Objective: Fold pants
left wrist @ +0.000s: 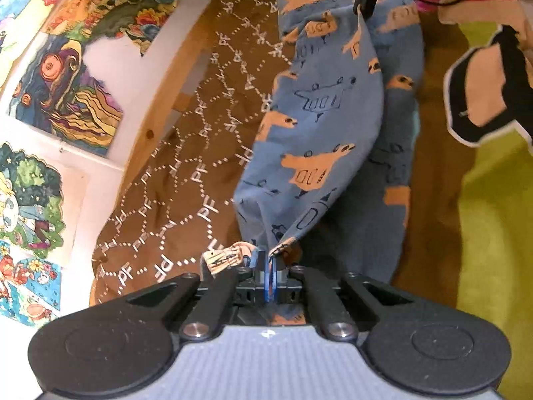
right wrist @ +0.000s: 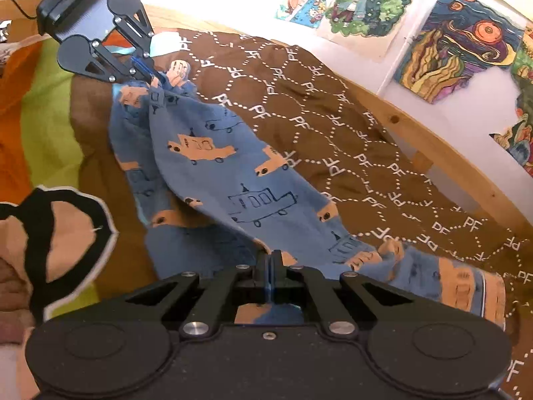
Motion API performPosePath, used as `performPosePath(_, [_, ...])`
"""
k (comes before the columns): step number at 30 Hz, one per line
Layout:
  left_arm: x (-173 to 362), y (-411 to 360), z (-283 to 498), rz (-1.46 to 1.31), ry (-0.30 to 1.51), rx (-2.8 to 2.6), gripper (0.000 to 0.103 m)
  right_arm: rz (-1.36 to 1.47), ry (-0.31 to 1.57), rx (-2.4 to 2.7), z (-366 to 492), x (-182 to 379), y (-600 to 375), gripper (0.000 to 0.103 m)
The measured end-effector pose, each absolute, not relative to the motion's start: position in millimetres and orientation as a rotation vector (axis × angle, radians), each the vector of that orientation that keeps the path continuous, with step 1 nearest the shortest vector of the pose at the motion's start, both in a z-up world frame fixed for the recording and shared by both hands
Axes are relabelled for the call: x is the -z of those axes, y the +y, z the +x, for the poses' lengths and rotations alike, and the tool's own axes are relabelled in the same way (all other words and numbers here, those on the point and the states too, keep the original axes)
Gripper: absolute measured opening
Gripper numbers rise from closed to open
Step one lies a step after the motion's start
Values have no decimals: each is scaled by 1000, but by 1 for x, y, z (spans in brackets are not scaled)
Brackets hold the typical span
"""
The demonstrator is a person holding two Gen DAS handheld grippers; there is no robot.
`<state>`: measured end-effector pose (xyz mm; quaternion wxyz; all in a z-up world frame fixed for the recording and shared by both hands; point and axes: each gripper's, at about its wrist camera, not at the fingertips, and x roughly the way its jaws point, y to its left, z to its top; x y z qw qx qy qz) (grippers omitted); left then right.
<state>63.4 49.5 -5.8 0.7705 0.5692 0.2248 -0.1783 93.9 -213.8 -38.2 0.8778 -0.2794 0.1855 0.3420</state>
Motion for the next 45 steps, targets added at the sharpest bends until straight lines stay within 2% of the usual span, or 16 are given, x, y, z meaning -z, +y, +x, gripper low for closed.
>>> performPosePath(15, [27, 49, 45, 1147, 599, 364, 3, -560, 417, -707, 80, 53, -214, 0])
performPosePath(19, [22, 49, 43, 1091, 603, 358, 14, -560, 423, -699, 82, 56, -214, 2])
performPosePath(21, [22, 48, 42, 1109, 588, 339, 24, -576, 418, -689, 83, 58, -213, 16])
performPosePath(22, [23, 48, 41, 1125, 576, 327, 26, -584, 417, -687, 83, 59, -213, 18])
performPosePath(26, [13, 50, 42, 1073, 593, 312, 27, -612, 422, -691, 83, 64, -210, 19])
performPosePath(28, [-2, 55, 42, 959, 617, 299, 37, -612, 420, -690, 82, 65, -210, 19])
performPosePath(29, [-10, 58, 43, 887, 635, 280, 46, -608, 419, -690, 82, 64, -210, 19])
performPosePath(30, [-15, 60, 43, 830, 646, 263, 48, -605, 417, -689, 82, 64, -210, 19])
performPosePath(37, [-40, 70, 72, 370, 738, 122, 47, -584, 424, -682, 84, 64, -208, 19])
performPosePath(42, [-40, 62, 102, 251, 767, -21, 46, -574, 426, -674, 86, 65, -206, 19])
performPosePath(43, [-40, 62, 107, 234, 774, -45, 42, -576, 425, -672, 86, 66, -205, 19])
performPosePath(45, [-38, 60, 112, 230, 786, -85, 14, -581, 428, -668, 88, 67, -202, 19])
